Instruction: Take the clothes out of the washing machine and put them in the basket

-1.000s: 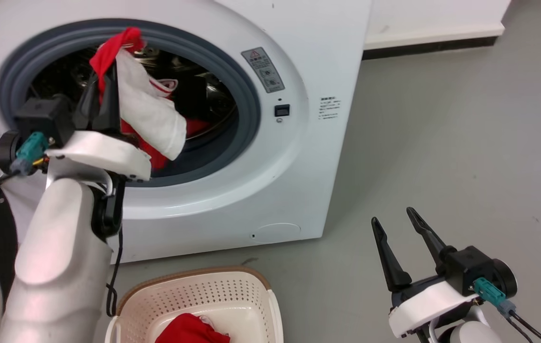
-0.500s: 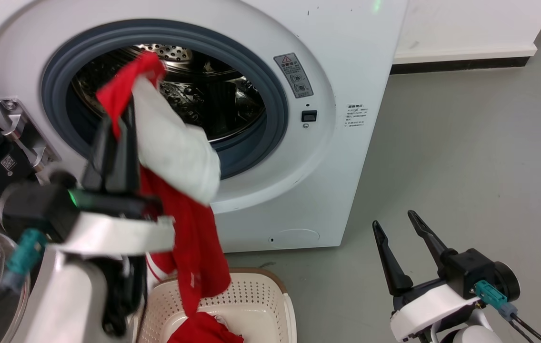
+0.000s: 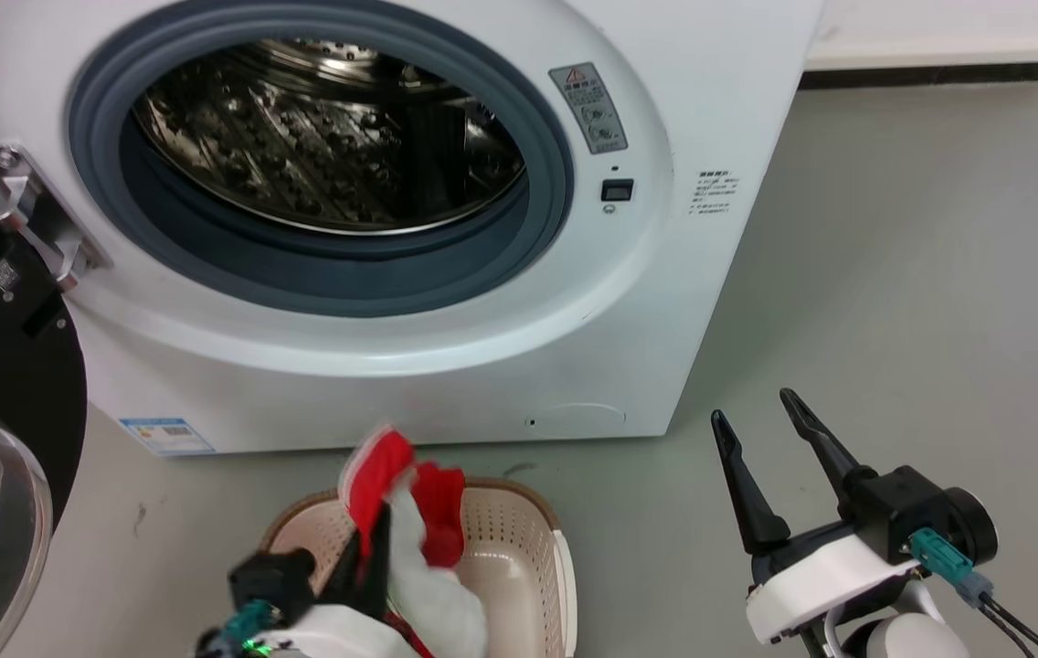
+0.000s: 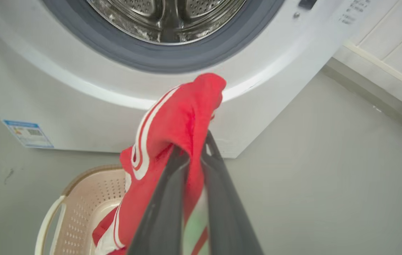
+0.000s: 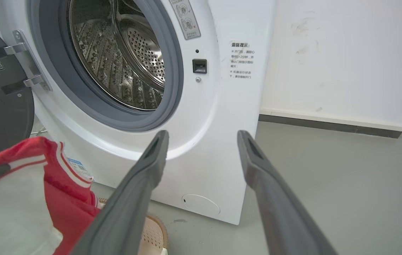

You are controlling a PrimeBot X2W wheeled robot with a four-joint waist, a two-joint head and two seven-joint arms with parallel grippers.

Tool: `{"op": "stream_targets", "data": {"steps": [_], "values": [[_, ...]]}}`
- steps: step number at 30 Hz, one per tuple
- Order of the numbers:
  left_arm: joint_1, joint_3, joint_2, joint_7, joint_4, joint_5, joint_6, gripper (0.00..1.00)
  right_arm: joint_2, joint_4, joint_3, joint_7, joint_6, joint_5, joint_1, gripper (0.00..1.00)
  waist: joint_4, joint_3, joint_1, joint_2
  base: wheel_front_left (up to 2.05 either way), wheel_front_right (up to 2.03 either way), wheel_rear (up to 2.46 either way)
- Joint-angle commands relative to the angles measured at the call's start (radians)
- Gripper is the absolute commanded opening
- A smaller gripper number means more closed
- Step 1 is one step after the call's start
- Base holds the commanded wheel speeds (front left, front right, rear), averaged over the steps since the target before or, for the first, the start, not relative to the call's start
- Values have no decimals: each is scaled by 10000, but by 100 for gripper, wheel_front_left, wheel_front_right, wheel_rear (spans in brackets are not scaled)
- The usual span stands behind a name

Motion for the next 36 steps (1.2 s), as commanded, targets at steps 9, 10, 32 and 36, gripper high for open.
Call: {"op": "stream_targets", "data": {"steps": [9, 10, 32, 36], "values": [[-2219, -761, -624, -631, 4682, -56, -1147, 0, 0, -92, 335, -81, -7, -65, -743, 100, 21, 1567, 1, 0, 0, 0, 0], [-2522, -813, -683, -678, 5109, -50, -1192, 0, 0, -114, 374, -87, -7, -60, -816, 100, -24, 1763, 1, 0, 0, 0, 0], [-6002, 231, -348, -964, 11050, -917, -1152, 0, 3, -112, 852, -571, -7, 200, -2239, 100, -1244, 5400, 1, 0, 0, 0, 0], [-6086, 421, -226, -965, 11211, -1133, -1179, 0, 3, -7, 918, -652, -7, 256, -2410, 100, -1317, 5569, 1, 0, 0, 0, 0]]}}
